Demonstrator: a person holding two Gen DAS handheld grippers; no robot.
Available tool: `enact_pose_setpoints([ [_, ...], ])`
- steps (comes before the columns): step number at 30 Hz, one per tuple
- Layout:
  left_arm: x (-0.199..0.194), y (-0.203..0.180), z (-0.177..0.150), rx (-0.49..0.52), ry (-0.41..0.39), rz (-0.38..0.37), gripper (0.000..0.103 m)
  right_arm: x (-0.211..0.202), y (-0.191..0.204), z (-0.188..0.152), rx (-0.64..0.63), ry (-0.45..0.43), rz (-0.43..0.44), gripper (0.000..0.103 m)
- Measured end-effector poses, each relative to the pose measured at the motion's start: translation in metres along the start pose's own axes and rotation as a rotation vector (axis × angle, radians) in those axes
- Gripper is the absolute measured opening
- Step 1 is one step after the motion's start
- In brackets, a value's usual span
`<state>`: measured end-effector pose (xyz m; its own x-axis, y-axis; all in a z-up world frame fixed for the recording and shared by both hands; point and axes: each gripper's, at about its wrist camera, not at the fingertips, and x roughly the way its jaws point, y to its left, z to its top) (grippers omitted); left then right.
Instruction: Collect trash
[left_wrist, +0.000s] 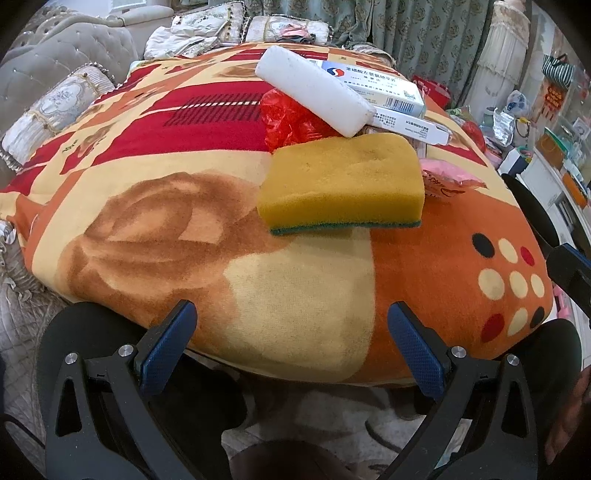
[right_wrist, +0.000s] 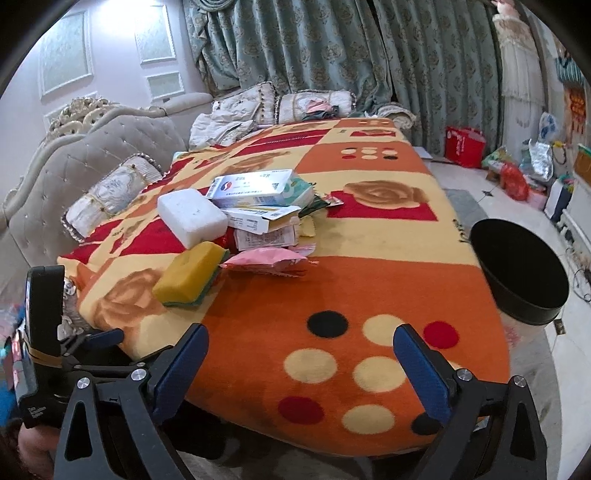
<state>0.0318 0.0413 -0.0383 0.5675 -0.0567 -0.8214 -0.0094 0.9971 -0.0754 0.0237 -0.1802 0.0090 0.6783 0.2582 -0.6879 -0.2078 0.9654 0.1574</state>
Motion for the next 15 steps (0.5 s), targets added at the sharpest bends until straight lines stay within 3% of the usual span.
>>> enact_pose_setpoints([
  [8, 0.000, 0.000, -0.001, 0.001, -0.003, -0.001, 0.102, -0.004, 0.007, 0.001, -0.042, -0.050, -0.040, 0.099],
  [15, 0.001, 0.000, -0.001, 0.000, -0.007, -0.002, 0.102, -0.009, -0.007, 0.000, 0.052, -0.082, -0.056, 0.099],
])
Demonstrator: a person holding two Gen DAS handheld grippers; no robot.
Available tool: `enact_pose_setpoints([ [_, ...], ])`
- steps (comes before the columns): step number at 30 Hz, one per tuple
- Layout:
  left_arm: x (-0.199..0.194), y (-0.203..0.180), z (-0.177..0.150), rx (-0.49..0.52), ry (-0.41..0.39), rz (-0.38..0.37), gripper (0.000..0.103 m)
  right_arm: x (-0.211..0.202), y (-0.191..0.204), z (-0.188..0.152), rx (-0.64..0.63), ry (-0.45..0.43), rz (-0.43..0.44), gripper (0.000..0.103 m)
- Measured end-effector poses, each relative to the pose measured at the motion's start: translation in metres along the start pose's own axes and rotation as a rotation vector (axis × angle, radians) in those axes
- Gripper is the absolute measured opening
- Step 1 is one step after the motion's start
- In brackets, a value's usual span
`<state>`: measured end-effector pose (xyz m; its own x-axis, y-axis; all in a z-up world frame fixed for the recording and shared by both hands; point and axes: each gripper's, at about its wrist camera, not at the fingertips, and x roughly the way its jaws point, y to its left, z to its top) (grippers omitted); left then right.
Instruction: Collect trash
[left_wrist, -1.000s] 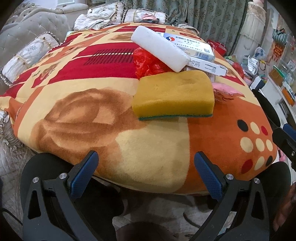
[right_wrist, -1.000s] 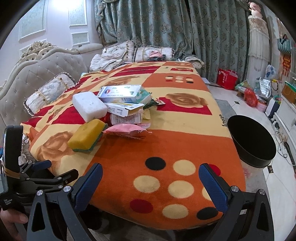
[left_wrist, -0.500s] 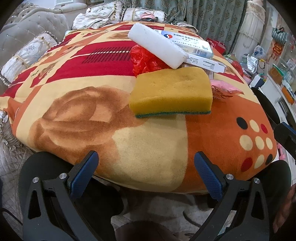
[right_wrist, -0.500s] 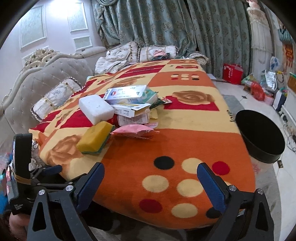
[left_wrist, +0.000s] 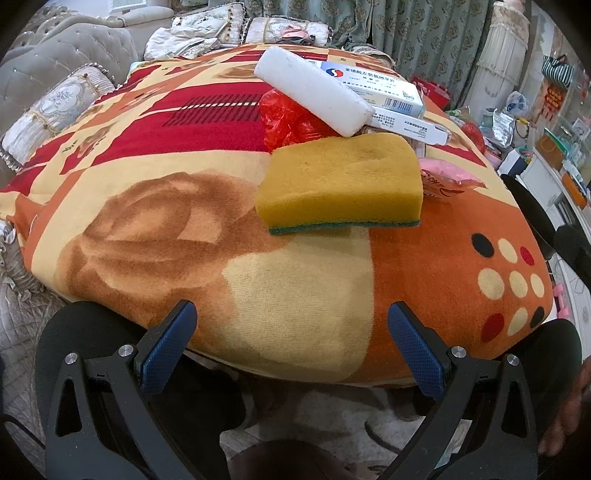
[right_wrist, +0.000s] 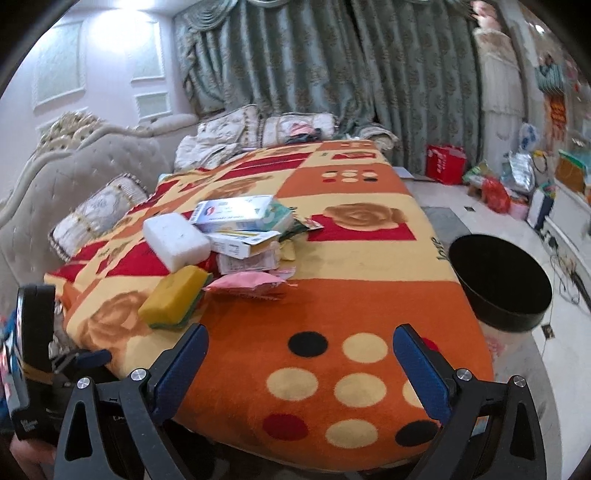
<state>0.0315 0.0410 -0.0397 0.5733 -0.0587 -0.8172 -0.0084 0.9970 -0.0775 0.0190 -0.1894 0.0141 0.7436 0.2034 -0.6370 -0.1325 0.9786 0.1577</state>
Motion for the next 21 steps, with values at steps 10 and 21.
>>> enact_pose_setpoints([
  [10, -0.007, -0.004, 0.001, 0.019, -0.038, -0.009, 0.102, 0.007, 0.012, -0.003, -0.064, 0.062, 0.018, 0.099],
  [21, -0.050, -0.002, 0.015, 0.045, -0.257, -0.057, 0.102, 0.002, 0.002, 0.002, -0.035, 0.051, -0.012, 0.099],
])
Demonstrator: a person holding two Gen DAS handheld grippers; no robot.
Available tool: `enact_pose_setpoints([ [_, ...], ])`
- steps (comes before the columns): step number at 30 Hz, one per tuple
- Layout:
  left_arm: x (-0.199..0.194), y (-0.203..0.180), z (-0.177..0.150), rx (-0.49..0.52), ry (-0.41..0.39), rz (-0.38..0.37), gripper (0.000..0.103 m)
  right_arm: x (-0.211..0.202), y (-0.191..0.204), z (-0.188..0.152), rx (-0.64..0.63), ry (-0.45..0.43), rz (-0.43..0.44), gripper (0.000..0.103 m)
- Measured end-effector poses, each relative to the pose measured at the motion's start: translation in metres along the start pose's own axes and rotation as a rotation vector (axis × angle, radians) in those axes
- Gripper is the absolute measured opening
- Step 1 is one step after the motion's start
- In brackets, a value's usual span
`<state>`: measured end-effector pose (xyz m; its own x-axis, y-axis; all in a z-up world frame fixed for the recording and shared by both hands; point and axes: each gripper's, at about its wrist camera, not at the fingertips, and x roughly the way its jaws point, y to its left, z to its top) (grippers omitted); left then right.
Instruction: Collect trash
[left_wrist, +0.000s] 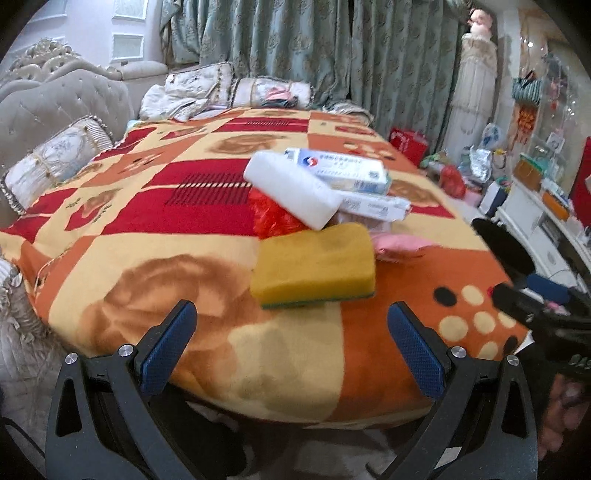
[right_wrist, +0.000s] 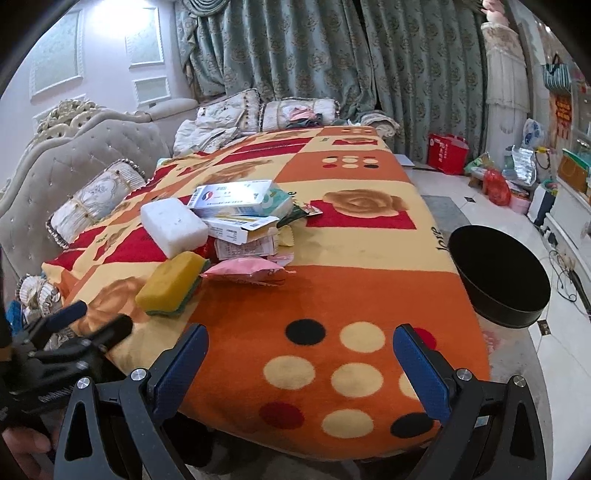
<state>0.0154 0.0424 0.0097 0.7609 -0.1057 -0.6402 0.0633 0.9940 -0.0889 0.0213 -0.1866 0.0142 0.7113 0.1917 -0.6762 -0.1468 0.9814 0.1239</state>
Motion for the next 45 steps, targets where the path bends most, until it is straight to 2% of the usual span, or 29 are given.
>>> enact_pose_setpoints([
  [3, -0.007, -0.002, 0.002, 0.012, -0.022, -0.029, 0.102, 0.001, -0.001, -0.001, 0.007, 0.003, 0.001, 0.099],
  [9, -0.021, 0.003, -0.001, 0.012, -0.121, -0.005, 0.103, 0.007, 0.007, 0.000, -0.020, 0.024, 0.007, 0.099],
  [15, -0.020, 0.009, 0.000, -0.026, -0.103, -0.031, 0.102, 0.006, 0.016, 0.001, -0.042, 0.018, 0.008, 0.099],
  [26, -0.025, -0.006, -0.005, 0.029, -0.103, -0.081, 0.102, 0.006, 0.017, 0.001, -0.047, 0.022, 0.005, 0.099],
  [45, -0.028, 0.017, 0.008, 0.005, -0.130, -0.027, 0.103, 0.006, 0.023, 0.008, -0.042, 0.008, 0.025, 0.099],
])
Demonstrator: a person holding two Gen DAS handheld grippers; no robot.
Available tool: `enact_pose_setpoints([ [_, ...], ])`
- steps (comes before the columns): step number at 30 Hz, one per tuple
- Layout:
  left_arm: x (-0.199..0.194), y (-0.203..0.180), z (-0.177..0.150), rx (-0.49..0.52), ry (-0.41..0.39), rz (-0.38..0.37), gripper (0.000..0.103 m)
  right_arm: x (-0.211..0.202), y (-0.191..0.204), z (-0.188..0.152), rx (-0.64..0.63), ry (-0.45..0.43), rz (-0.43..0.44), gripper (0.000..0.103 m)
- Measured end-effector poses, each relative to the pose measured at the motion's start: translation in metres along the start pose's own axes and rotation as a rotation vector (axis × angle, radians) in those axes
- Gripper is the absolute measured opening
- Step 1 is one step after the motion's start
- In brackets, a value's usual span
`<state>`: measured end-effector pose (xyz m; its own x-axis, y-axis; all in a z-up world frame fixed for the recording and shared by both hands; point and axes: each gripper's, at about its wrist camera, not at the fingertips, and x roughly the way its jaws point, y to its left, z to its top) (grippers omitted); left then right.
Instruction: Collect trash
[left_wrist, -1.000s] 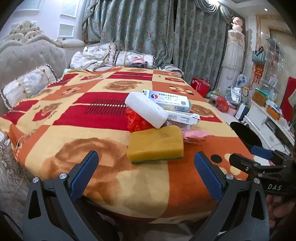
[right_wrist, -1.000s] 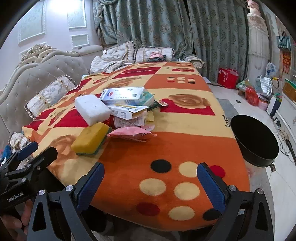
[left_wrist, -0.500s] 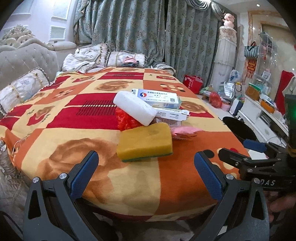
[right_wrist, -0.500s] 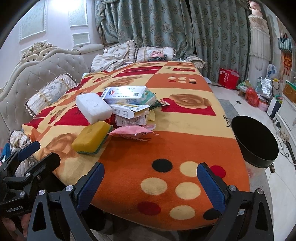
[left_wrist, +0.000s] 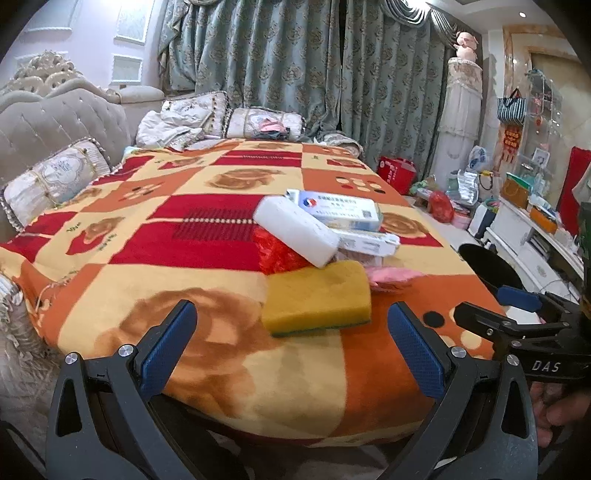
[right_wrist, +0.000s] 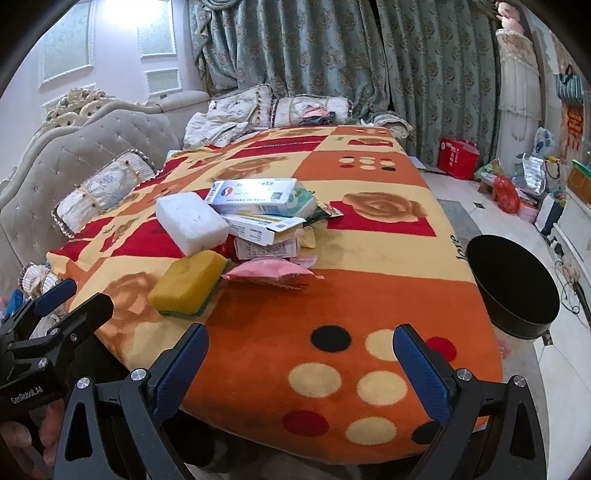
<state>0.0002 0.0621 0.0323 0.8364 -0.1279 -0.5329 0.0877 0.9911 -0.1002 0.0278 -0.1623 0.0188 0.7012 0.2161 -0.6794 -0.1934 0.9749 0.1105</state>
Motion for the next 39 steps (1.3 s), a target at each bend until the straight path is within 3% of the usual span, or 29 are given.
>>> enact_pose_setpoints([
  [7, 0.018, 0.009, 0.031, 0.030, 0.036, 0.033, 0.102, -0.010, 0.009, 0.024, -0.035, -0.057, 0.027, 0.099],
  [11, 0.026, 0.005, 0.045, -0.004, 0.070, 0.077, 0.102, -0.014, 0.011, 0.034, -0.049, -0.080, 0.005, 0.099],
  [15, 0.030, -0.001, 0.038, -0.037, 0.106, 0.106, 0.102, -0.018, 0.007, 0.024, 0.001, -0.106, -0.030, 0.099],
  [23, 0.038, 0.000, 0.028, -0.074, 0.159, 0.130, 0.102, -0.012, -0.008, 0.007, 0.078, -0.074, -0.032, 0.099],
  [39, 0.044, 0.004, 0.024, -0.080, 0.188, 0.131, 0.102, -0.012, -0.002, 0.007, 0.073, -0.087, -0.007, 0.099],
])
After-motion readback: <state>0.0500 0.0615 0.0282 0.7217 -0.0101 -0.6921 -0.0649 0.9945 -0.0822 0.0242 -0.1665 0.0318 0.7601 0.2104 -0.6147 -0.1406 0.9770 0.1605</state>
